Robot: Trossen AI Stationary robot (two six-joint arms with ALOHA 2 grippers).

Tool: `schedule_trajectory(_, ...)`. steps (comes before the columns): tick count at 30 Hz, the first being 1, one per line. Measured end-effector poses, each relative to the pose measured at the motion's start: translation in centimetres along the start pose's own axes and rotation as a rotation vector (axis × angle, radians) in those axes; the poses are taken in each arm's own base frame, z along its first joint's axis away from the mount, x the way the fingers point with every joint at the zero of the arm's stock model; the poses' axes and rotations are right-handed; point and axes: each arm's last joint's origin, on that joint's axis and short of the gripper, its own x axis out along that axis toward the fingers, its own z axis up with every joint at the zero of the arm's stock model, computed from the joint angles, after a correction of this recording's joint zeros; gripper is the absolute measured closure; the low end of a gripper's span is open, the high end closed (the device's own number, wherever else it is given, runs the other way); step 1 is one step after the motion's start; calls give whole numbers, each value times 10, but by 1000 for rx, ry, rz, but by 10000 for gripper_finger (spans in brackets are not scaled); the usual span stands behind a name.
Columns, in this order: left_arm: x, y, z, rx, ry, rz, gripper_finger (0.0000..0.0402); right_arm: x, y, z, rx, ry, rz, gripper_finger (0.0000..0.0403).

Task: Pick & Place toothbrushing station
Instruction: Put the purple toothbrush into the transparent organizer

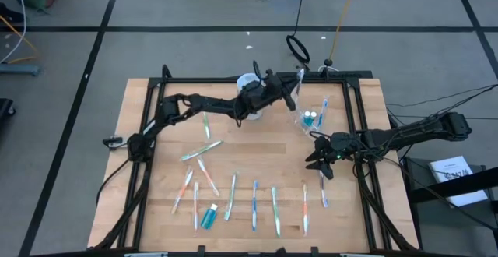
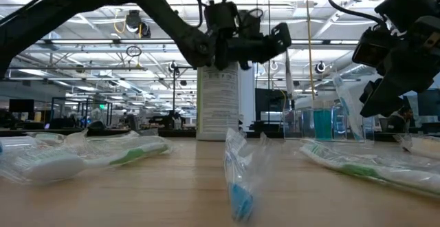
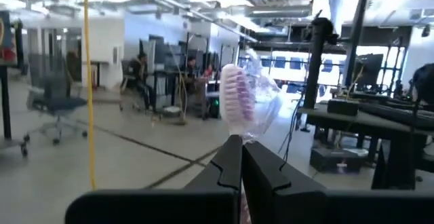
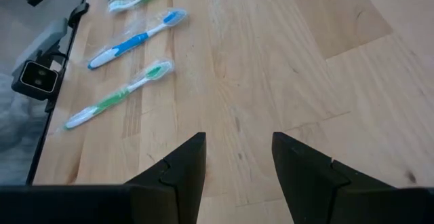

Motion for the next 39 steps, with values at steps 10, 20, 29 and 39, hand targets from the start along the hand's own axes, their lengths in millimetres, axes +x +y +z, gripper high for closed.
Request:
schedule_trajectory(10,-1,3,-27,1,64,-28,394,0,0,0,-28,-3,1,238)
schedule_trajectory(20,-7,-14,-45,178,238,-75,372,0,0,0,-23,-1,-1,238)
schedule_trajectory(29,-13,-35,-44,307,295,27,324,0,0,0,-23,-1,-2,238)
schedule_trajectory(39,-17,-37,-1,227,429,-21,235,0,0,0,-21,-2,-3,238)
